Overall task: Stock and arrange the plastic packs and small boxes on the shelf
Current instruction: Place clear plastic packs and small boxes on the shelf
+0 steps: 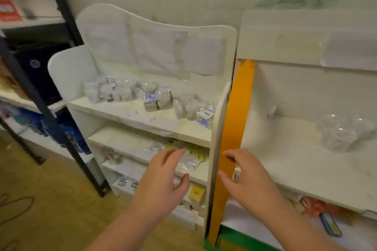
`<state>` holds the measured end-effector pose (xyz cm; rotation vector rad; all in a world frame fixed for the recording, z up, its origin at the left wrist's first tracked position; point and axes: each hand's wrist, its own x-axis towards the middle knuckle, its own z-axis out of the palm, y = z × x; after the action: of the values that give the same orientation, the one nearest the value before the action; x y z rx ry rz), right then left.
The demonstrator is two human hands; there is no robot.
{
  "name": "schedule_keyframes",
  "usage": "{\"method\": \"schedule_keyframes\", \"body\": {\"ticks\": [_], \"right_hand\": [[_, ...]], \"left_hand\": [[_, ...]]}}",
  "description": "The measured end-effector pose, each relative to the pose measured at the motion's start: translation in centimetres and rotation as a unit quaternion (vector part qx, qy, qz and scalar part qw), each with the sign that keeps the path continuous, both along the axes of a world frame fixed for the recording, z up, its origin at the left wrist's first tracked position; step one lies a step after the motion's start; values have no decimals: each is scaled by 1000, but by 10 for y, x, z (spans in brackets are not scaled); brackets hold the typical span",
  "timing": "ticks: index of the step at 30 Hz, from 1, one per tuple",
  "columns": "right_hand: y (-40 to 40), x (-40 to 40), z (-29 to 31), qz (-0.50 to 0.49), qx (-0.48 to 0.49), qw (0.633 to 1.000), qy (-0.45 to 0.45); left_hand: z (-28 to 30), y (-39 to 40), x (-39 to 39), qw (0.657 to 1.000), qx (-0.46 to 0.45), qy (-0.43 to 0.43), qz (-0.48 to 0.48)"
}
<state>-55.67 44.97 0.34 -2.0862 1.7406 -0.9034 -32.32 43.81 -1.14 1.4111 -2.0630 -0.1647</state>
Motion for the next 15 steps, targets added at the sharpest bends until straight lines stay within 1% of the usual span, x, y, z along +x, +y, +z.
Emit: {"method": "schedule_keyframes", "body": {"ticks": [4,8,15], "right_hand": [[-17,52,4,33,-6,999,18],[-47,82,3,39,-13,999,24],[-140,133,-14,50,-4,999,-12]], "left_hand": [[6,-14,55,998,16,-20,59],[5,-37,92,994,29,-15,104],[3,-106,142,989,43,-47,135]]}}
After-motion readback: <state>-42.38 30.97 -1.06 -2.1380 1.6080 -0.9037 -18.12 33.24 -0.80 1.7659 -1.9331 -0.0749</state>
